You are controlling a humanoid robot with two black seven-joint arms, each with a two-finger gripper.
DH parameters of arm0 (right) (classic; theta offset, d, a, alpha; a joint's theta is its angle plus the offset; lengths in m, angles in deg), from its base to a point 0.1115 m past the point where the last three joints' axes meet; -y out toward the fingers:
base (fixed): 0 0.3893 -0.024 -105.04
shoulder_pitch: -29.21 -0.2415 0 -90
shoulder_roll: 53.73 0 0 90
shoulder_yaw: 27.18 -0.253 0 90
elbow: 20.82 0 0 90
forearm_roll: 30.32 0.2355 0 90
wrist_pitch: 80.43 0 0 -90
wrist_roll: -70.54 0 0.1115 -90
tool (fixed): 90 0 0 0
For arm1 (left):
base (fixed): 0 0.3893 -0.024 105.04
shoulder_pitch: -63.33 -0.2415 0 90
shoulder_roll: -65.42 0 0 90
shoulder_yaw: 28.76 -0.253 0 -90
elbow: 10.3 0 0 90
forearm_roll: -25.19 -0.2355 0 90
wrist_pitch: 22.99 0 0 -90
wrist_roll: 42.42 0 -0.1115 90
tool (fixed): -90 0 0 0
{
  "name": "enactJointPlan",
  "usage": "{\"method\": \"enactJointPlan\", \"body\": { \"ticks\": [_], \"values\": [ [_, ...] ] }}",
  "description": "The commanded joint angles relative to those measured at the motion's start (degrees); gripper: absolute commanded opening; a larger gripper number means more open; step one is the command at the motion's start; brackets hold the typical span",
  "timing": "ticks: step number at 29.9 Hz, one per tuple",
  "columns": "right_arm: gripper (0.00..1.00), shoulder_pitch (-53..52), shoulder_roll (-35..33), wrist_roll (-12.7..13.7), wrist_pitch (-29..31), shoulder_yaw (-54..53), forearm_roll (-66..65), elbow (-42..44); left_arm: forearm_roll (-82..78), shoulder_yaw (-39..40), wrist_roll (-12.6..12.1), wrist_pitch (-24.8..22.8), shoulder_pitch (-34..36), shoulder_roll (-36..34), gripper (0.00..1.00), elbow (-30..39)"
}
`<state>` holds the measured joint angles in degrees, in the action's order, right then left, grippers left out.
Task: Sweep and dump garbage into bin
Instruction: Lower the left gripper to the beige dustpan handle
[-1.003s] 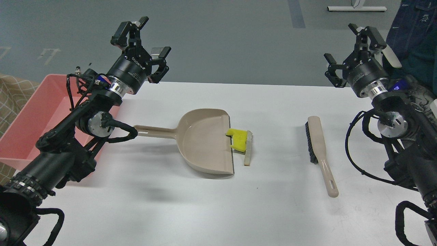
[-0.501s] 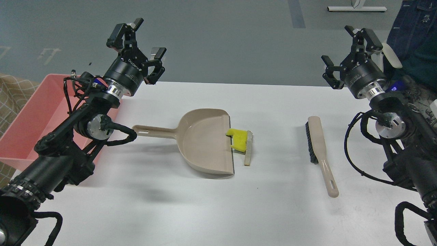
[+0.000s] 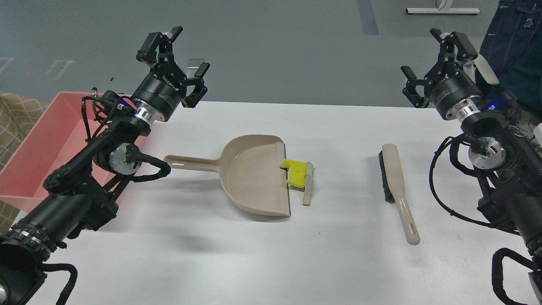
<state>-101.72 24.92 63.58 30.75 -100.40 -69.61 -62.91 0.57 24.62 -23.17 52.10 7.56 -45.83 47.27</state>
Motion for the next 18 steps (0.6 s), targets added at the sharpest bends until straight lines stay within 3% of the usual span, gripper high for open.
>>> {"method": "enactJointPlan", "body": {
  "ticks": [1, 9, 18],
  "values": [
    [1.00, 0.1, 0.0, 0.0, 0.0, 0.0, 0.0, 0.0, -1.7, -0.1, -0.2, 0.7, -2.1, -4.4, 1.00, 5.5],
    [1.00, 0.5, 0.0, 0.0, -0.1, 0.0, 0.0, 0.0, -11.7, -1.2, -0.6, 5.6, -11.2, -20.7, 1.00, 25.4],
    [1.00, 0.6, 0.0, 0.0, -1.1, 0.1, -0.2, -0.1, -23.8, 0.5, 0.0, 9.4, -19.3, -30.6, 1.00, 36.6]
  ]
}}
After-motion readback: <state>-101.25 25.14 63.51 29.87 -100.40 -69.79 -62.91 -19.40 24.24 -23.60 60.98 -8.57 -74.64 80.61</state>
